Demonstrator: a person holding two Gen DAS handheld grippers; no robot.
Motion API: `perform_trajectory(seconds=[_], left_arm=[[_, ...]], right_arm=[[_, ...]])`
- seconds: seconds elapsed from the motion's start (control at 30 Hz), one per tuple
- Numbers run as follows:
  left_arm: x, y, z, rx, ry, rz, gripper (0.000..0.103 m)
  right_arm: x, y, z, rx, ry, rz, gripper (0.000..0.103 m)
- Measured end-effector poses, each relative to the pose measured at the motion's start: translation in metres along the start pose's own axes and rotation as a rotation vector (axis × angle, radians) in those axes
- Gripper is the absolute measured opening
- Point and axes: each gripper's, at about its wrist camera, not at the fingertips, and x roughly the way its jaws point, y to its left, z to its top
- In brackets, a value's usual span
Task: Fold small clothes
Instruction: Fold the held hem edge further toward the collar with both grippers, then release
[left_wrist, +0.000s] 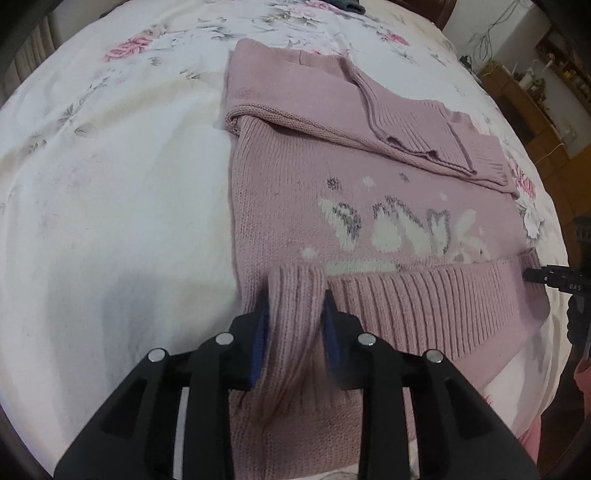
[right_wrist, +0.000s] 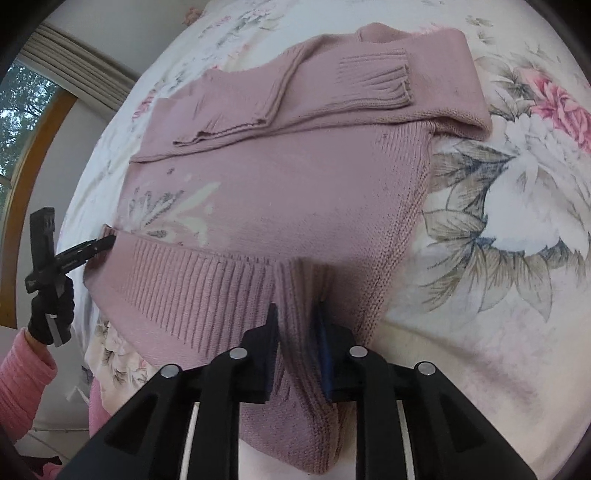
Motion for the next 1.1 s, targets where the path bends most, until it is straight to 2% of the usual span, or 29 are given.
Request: perform_trajectory(seconds=[0.03,0.13,0.3,0.5,0.6,0.8,0.93,1.1], left_arm=[[-0.002,-0.002,-0.001,0.010,-0.005,0.009,0.016],[-0.020,-0.009,-0.004,0.035,-0.059,0.029,0.014],[-0.059,-0.012,0.002,0.027,-0.155,0.002,0.013],[-0.091,-0.027,0.043,0.040,-0.269,-0.002,0.013],[-0.096,-0.033,0.071,0.036,-0.311,0.000,0.013],[-0.090,-0.038,0.149,0.003,-0.378,0.011,0.013],[-0.068,-0.038,0.196,-0.023,-0.385,0.040,0.013],[-0.028,-0.037,0.235,-0.036,-0.355,0.050,0.013]], right_arm=[[-0.002,0.000,-0.001,-0.001,-0.005,-0.007,0.011],[-0.017,0.000,-0.005,0.006,-0.044,0.014,0.010],[-0.051,0.009,-0.008,0.007,-0.120,0.060,0.009],[-0.095,0.015,0.009,0.001,-0.214,0.087,0.009],[-0.115,0.017,0.035,0.002,-0.263,0.074,0.009],[-0.132,0.010,0.096,0.004,-0.317,0.015,0.009],[-0.127,0.002,0.144,0.032,-0.339,-0.026,0.009],[-0.106,-0.020,0.191,0.097,-0.334,-0.053,0.009]])
